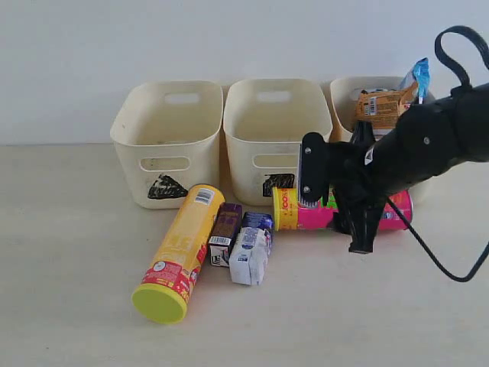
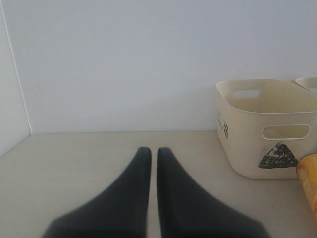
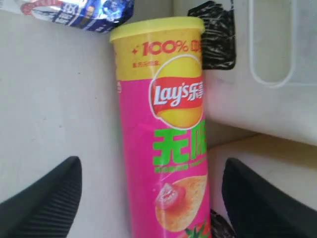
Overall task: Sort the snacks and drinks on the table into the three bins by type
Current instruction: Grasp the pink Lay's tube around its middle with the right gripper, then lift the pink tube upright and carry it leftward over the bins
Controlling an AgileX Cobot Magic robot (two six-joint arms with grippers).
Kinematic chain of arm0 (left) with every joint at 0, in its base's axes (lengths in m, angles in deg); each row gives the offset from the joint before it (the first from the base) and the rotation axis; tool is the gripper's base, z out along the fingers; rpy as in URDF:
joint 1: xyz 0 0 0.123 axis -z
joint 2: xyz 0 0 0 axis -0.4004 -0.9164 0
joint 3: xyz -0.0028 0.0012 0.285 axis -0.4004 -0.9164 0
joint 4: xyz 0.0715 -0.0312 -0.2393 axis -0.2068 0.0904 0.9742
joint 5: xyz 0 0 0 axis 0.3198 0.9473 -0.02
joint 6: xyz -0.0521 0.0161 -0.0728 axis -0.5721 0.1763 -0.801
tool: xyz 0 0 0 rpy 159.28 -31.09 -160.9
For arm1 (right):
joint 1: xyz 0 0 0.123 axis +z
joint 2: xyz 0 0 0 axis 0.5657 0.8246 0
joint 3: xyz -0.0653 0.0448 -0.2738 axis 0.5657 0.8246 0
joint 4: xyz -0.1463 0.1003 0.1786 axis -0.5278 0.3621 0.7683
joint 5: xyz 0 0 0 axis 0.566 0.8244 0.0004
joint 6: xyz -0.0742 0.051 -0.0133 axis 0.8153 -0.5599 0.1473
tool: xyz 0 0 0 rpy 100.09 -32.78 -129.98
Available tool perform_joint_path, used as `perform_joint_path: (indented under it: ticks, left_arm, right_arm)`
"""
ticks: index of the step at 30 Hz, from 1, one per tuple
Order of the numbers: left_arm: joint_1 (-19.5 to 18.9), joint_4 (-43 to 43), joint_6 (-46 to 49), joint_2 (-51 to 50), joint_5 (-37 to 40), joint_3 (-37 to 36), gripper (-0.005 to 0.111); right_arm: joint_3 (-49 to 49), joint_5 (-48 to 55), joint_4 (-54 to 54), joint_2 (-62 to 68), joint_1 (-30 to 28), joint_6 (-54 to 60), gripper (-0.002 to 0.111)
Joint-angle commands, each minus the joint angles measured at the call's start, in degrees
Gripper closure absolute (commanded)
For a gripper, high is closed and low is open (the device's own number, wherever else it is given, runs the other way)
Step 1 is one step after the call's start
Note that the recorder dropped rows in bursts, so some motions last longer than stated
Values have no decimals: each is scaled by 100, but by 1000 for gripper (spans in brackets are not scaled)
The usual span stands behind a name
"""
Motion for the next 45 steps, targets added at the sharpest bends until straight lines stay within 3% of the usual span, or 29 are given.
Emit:
perform_joint_path:
  ticks: [1, 14, 26, 38, 40, 45]
  left_arm:
    - [30, -23, 1, 23, -41, -22, 103]
    - [30, -23, 1, 23, -41, -22, 103]
    - [30, -23, 1, 23, -41, -22, 103]
    - [30, -23, 1, 23, -41, -22, 103]
    - [30, -23, 1, 23, -41, -22, 103]
    - [30, -23, 1, 23, -41, -22, 103]
  right_arm:
    - [44, -321, -23, 193, 3, 61, 38]
    - [34, -1364, -34, 749, -9, 77, 38]
    - [22, -1360, -11, 1092, -345, 79, 38]
    - [22, -2057, -11, 1453, -407, 87, 38]
    - [22, -2107, -11, 1502, -407, 103, 47]
    - [22, -1996, -11, 1370, -407, 103, 105]
